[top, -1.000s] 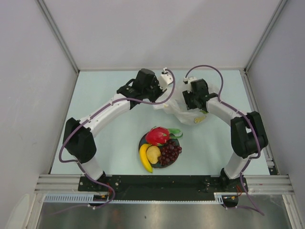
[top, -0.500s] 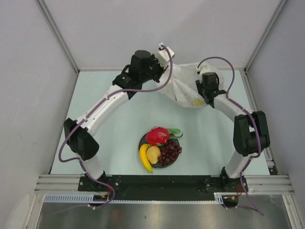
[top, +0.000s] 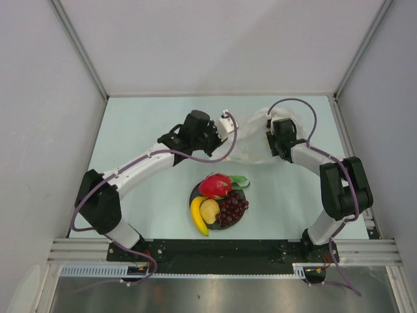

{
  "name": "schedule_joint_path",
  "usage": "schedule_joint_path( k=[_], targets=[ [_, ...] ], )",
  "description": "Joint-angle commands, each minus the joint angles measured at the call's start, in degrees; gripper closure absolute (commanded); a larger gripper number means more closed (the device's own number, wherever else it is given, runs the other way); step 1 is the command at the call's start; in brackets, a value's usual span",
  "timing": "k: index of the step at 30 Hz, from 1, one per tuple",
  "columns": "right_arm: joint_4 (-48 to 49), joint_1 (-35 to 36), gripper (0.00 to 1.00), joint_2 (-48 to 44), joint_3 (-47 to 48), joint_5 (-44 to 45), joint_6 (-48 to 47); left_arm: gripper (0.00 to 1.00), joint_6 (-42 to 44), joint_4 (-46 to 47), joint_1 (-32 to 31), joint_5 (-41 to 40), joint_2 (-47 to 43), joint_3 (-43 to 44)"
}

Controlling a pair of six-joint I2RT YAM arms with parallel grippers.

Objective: Take the fake fruits out of the plastic bag
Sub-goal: Take out the fake fruit from the plastic bag.

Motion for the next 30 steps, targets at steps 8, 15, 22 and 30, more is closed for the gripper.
schedule_joint_path(
  k=[8, 15, 22, 30],
  targets=[
    [0.4, -1.0, 0.50, -2.0, 0.2, -3.3, 0.5, 1.00, 1.9, 4.3, -2.6, 1.6, 3.1, 3.4],
    [-0.1, -3.4, 0.39, 4.7, 7.9, -8.0, 2.8, 1.00, -0.5, 2.4, -2.6, 4.6, 5.1, 9.3],
    [0.4, -5.1, 0.32, 13.5, 15.8, -13.4, 7.0, 1.00, 1.0, 0.5, -2.5, 7.2, 7.1, 11.6],
    [1.5, -5.1, 0.24, 24.9, 27.9, -15.2, 7.6, 1.00, 2.7, -0.5, -2.5, 9.0, 9.0, 12.8]
  ],
)
